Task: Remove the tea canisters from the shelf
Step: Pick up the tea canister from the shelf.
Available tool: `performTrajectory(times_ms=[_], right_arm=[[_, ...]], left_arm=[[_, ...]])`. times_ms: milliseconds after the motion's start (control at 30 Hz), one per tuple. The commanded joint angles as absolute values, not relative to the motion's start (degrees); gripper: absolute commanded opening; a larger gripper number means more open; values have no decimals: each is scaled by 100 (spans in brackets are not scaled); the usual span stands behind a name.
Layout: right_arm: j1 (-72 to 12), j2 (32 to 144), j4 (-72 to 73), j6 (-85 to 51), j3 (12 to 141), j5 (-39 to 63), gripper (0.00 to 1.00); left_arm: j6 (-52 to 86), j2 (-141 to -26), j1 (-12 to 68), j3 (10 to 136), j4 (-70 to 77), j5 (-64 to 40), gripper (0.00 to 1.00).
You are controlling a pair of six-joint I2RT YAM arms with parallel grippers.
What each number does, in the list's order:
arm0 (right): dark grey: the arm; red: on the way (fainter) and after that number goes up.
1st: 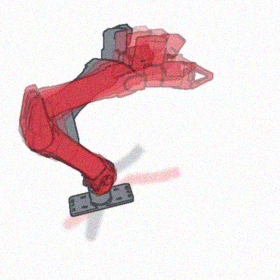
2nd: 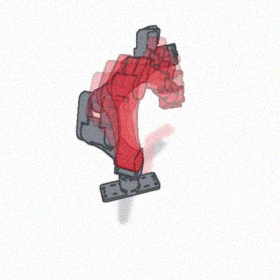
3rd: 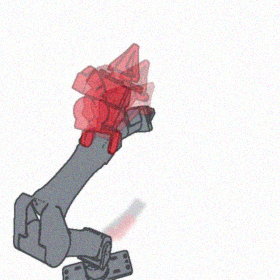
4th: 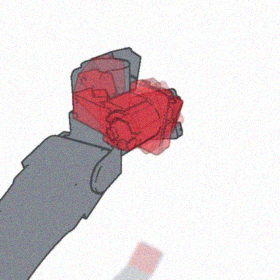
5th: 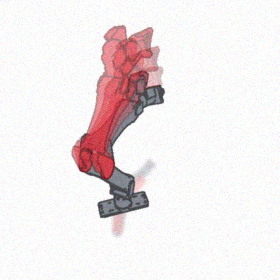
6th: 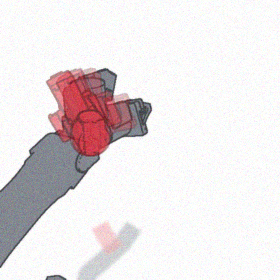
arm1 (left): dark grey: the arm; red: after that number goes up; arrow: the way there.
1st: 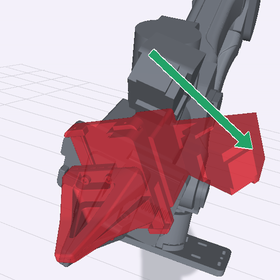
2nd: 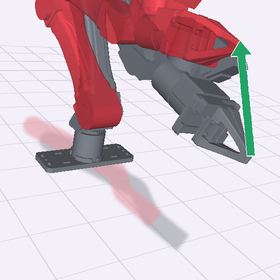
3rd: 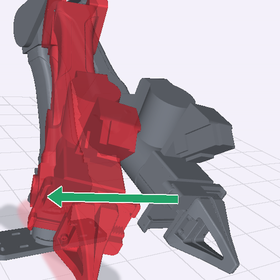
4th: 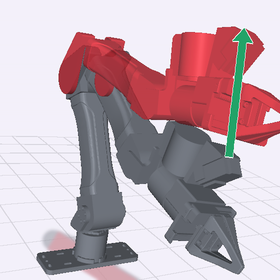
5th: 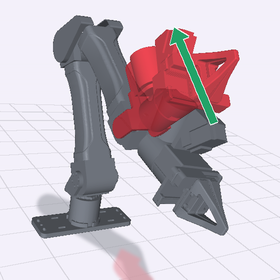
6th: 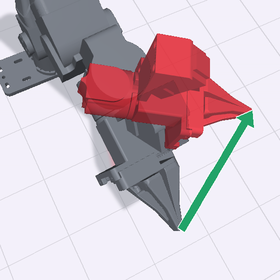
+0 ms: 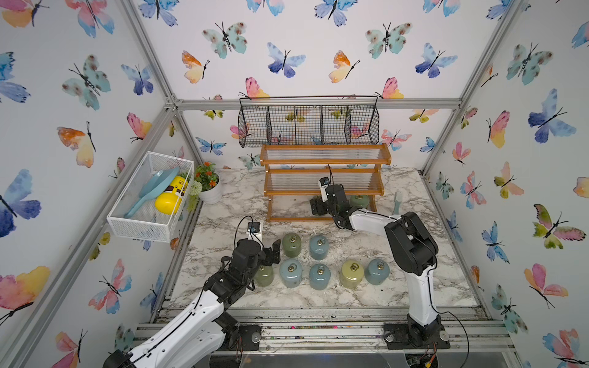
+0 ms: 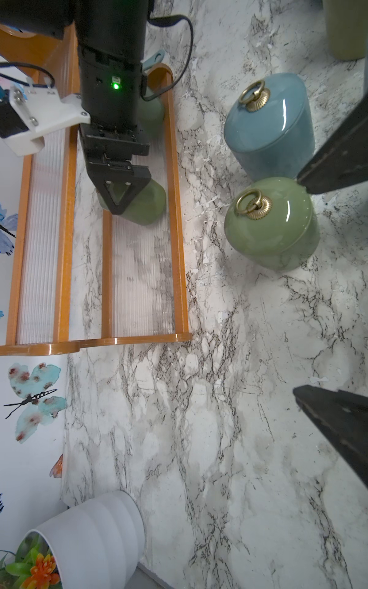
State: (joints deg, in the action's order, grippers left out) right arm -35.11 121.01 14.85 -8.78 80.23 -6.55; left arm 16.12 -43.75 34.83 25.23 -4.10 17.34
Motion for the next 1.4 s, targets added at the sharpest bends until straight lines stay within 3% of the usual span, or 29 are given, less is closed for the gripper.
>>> performTrajectory(times_ms=[0,600,1367], right_arm=[[-3473,12327,1538,-709,8042,-285,87],[-3480,11226,1554,-532,7482,-151,78],[-3480,9404,966,-686,5715,-175,76]], left_arm=[[1661,-4293,3450,2504,-457,1907,99],[1705,-4319,3450,2521,-448,1872,98],[1713,-4643,3441,2553,-247,1700,98]])
